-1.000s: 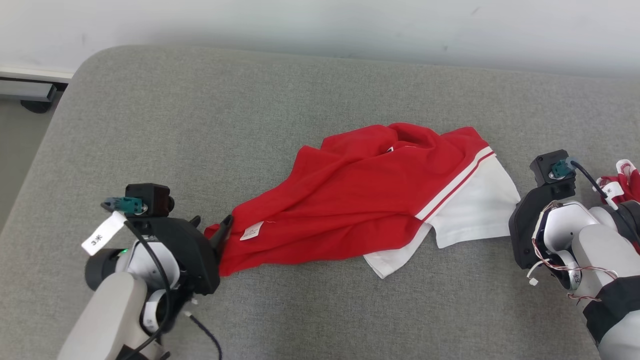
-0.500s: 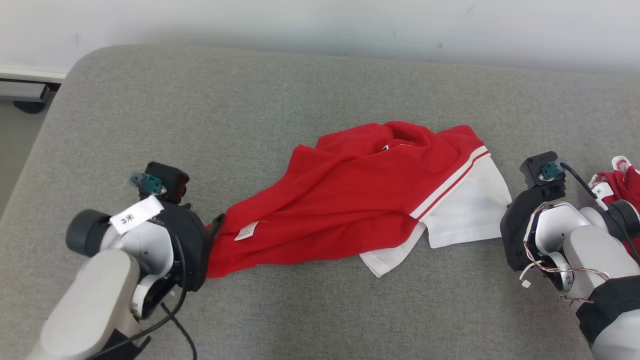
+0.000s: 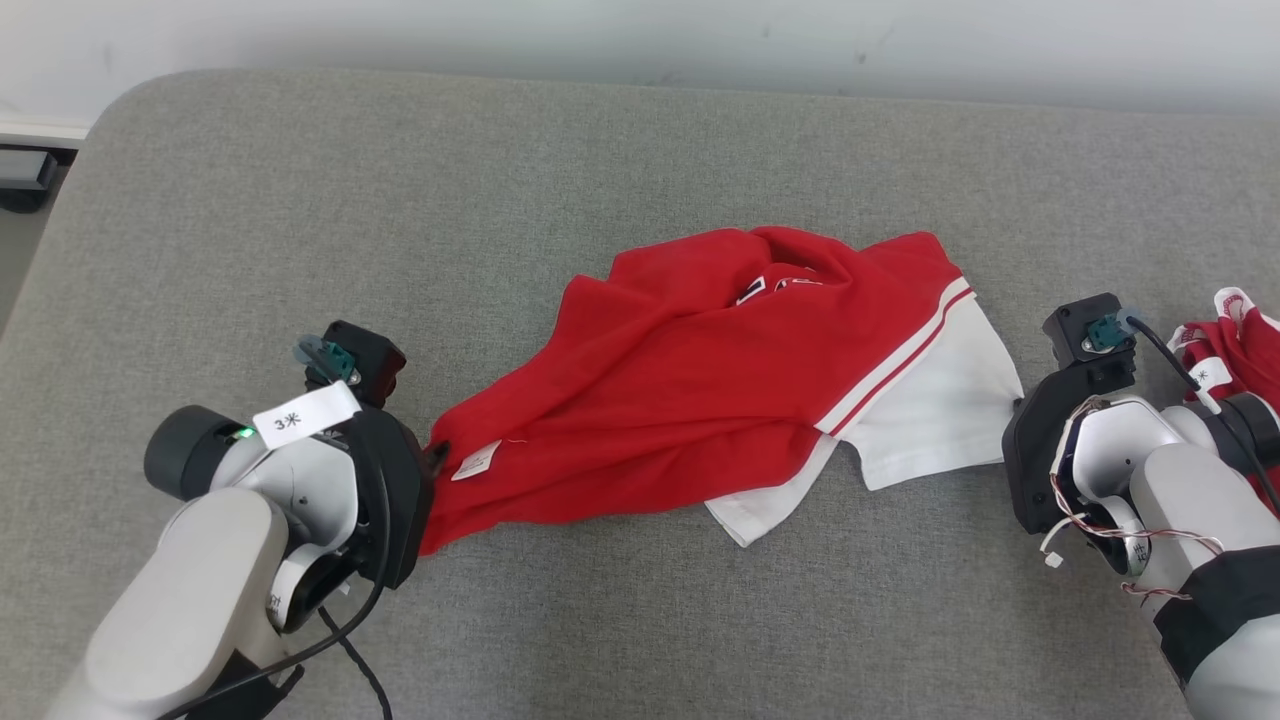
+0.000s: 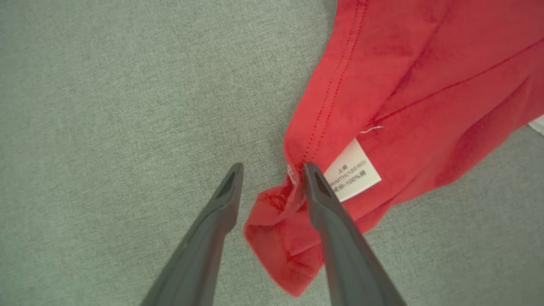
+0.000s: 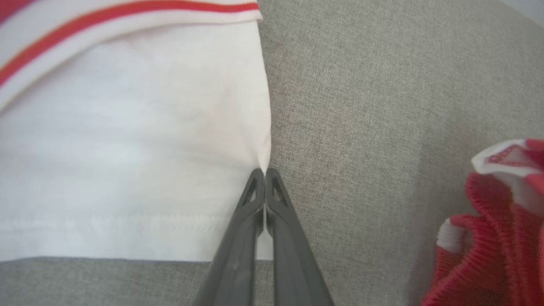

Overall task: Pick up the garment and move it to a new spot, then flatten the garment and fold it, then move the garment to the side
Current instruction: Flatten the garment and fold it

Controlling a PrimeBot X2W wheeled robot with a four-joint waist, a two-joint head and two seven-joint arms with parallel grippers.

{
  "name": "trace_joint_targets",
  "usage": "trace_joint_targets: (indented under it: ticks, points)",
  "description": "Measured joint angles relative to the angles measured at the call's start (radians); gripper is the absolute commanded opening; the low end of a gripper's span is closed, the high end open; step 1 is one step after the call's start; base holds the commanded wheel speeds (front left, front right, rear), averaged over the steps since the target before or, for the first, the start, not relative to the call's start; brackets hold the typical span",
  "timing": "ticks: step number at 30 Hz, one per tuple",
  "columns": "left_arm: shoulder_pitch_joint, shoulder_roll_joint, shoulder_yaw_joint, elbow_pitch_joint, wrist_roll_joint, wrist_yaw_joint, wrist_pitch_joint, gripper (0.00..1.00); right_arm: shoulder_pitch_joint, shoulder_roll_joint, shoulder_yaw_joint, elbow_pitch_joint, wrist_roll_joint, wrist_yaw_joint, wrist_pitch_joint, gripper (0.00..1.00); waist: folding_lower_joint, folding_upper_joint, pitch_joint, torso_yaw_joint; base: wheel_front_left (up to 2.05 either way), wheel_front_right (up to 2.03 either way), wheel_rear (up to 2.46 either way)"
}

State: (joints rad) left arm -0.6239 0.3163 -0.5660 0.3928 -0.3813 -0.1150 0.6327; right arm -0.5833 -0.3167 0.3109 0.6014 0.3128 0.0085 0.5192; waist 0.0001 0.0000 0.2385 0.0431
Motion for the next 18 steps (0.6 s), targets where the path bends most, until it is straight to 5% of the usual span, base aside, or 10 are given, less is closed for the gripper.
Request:
trace_joint_targets:
  ticks: [6,8,15,18]
  points:
    - [-0.004,0.006,-0.009,-0.013,-0.022,-0.005,0.029,0.42,0.000,-0.001,-0.006,0.007,0.003,-0.001,-0.002,0.00,0.0000,0.0000,-0.001,0.006,0.00,0.00,0.00]
    - [-0.003,0.005,-0.013,-0.019,-0.032,-0.008,0.039,0.25,0.000,-0.001,-0.006,0.009,0.003,-0.001,-0.002,0.00,0.0000,0.0000,-0.003,0.009,0.00,0.00,0.00]
    - [0.000,0.001,-0.025,-0.031,-0.067,-0.009,0.062,0.40,-0.001,-0.002,-0.005,0.012,0.004,-0.001,-0.002,0.00,0.0000,0.0000,-0.005,0.014,0.00,0.00,0.00]
    - [0.000,0.003,-0.028,-0.034,-0.072,-0.009,0.074,0.16,-0.001,-0.002,-0.005,0.013,0.004,-0.001,-0.002,0.00,0.0000,0.0000,-0.006,0.014,0.00,0.00,0.00]
